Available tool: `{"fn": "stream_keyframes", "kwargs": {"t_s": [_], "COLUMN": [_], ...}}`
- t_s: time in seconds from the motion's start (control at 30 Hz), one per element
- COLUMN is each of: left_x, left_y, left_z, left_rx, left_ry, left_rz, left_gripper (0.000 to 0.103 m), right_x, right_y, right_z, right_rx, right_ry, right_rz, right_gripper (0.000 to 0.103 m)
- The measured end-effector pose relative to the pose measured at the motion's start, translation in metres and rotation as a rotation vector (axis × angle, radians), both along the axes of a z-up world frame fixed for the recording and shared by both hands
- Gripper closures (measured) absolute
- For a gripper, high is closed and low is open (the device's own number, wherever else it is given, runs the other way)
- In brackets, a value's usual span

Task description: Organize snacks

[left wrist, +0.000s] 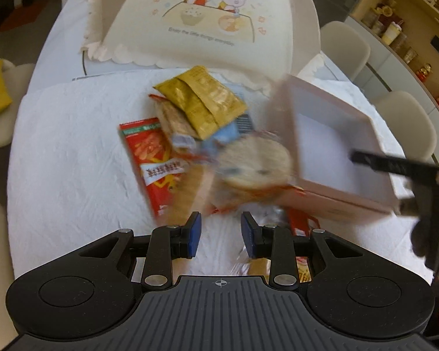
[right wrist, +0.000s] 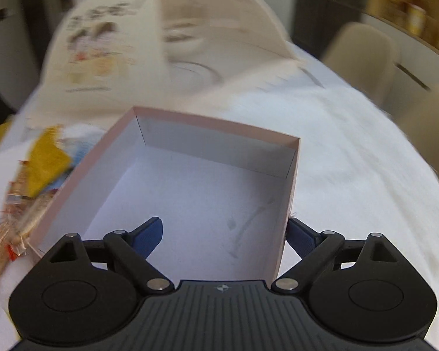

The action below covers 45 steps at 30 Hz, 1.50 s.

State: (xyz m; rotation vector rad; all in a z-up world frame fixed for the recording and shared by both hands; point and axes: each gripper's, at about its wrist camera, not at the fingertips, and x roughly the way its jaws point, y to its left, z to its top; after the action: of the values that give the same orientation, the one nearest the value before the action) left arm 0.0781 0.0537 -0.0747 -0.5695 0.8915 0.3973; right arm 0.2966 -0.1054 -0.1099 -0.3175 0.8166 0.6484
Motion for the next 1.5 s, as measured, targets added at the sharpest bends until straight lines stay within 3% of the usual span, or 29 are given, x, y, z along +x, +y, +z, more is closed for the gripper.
{"fn": "stream_keyframes", "kwargs": {"t_s": [0.2, 0.33, 0.47, 0.63, 0.73, 0.83, 0.87, 0.97, 1.07, 1.33, 1.5], "left_x": [0.017, 0.040, 0.078, 0.099, 0.100, 0.108, 0.113, 0.126, 0.122, 0.073, 0.026], "left_y": [-0.002, 0.013, 0.026, 0.026, 0.013, 0.011, 0.008, -0.005, -0.011, -0.029, -0.025], "left_z": [0.014, 0.017, 0.007, -0.016, -0.017, -0.023, -0.027, -0.037, -0.038, -0.028, -0.039], "left_rx": [0.065, 0.075, 0.101, 0.045, 0.070, -0.031, -0.053, -0.014, 0.021, 0.210, 0.158], "left_ry": [-0.039, -0.088, -0.076, -0.021, -0.020, -0.064, -0.061, -0.016, 0.007, 0.156, 0.212], "left_rz": [0.041, 0.119, 0.089, 0.011, -0.042, -0.098, -0.112, -0.178, -0.209, -0.270, -0.183], "left_gripper": [0.069, 0.069, 0.069, 0.075, 0.072, 0.075, 0.085, 0.088, 0.088, 0.088, 0.088], "right_x": [-0.038, -0.068, -0.100, -0.100, -0.091, -0.078, -0.074, -0.070, -0.075, -0.089, -0.101], "right_y": [0.012, -0.011, -0.016, 0.008, 0.004, 0.007, 0.007, 0.005, 0.005, 0.029, 0.044], "right_z": [0.039, 0.056, 0.034, 0.009, 0.011, 0.010, 0.007, -0.003, -0.016, -0.036, -0.041], "right_rx": [0.074, 0.155, 0.173, 0.115, 0.090, 0.063, 0.050, 0.047, 0.063, -0.087, -0.198], "right_ry": [-0.020, 0.127, 0.259, 0.224, 0.139, 0.080, 0.074, 0.157, 0.258, 0.260, 0.199], "right_rz": [0.123, 0.184, 0.248, 0.236, 0.190, 0.151, 0.137, 0.116, 0.126, 0.137, 0.193], "right_gripper": [0.011, 0.011, 0.011, 0.011, 0.011, 0.011, 0.011, 0.010, 0.010, 0.009, 0.005]}}
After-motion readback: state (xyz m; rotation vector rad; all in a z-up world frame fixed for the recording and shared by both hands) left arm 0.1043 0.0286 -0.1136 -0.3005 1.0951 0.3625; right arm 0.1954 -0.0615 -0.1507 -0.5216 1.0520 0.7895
